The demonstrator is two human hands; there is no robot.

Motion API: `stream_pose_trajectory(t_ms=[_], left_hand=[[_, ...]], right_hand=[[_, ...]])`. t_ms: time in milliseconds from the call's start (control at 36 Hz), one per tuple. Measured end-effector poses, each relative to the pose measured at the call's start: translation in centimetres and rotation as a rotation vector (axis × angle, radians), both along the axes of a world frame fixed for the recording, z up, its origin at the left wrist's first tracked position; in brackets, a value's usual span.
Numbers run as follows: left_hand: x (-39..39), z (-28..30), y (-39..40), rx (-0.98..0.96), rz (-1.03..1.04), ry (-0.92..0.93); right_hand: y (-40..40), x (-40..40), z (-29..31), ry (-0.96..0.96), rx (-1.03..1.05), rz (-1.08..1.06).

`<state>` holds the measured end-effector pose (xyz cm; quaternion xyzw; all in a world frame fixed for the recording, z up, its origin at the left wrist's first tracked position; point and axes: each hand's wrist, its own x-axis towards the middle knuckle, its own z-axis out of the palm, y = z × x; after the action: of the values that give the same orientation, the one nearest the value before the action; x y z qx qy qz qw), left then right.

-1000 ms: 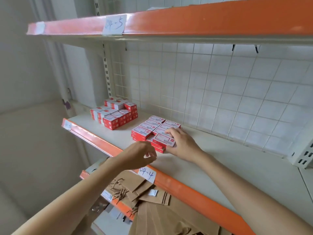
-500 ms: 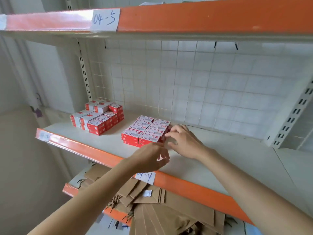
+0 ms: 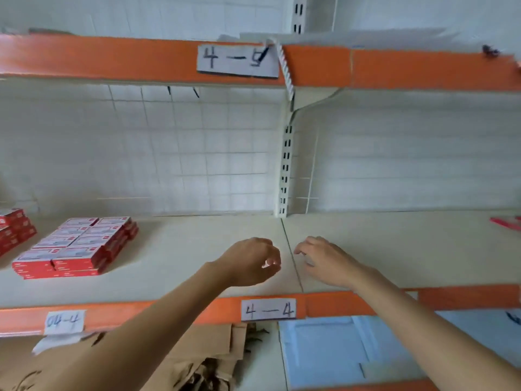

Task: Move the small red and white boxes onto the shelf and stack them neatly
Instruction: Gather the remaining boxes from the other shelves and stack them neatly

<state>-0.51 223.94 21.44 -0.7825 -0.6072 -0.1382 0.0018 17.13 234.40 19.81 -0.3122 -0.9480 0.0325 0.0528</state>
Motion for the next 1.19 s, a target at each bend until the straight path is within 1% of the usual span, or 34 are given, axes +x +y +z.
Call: stream_pose_trajectory(t_ms=[111,222,333,444,583,667,750,889,1000,1111,1194], left_hand=[[8.5,0.7,3.6,0.007,-0.081,-0.027],[16.4,-0.1,6.7,0.001,-0.120,-0.089],[23.3,-1.2,9.1,-0.008,-0.150,-0.082],[28.2,-1.3,11.3,-0.015,-0.189,-0.055],[31.5,-1.2,15.8,-0.018,-0.221,-0.050],[32.8,-1.4,19.1,-0.027,-0.234,-0.046],[34.3,-1.5,22.7,-0.045,-0.238,-0.047],[37.0,-1.1,28.0,-0.045,-0.232,-0.114],[38.6,-1.5,31.0,-0.070,-0.256,-0.098],[39.5,-1.6,33.4,-0.093,-0.247,-0.101],[40.3,-1.7,34.7,-0.097,-0.239,-0.108]], right_hand=[[2.0,9.7,0.8,0.038,0.014,-0.122],[2.8,18.2,0.6,0.084,-0.013,-0.260],[3.8,24.7,0.0,0.107,-0.030,-0.323],[5.2,28.9,0.1,0.134,-0.045,-0.363],[8.3,31.9,-0.3,0.156,-0.049,-0.405],[11.1,33.3,-0.8,0.124,-0.031,-0.425],[14.4,35.0,-0.5,0.081,-0.062,-0.470],[20.5,38.2,0.6,0.078,-0.071,-0.544],[24.0,40.0,0.4,0.096,-0.077,-0.569],[26.8,41.7,-0.8,0.064,-0.109,-0.584],[29.2,43.1,-1.0,0.081,-0.097,-0.597]])
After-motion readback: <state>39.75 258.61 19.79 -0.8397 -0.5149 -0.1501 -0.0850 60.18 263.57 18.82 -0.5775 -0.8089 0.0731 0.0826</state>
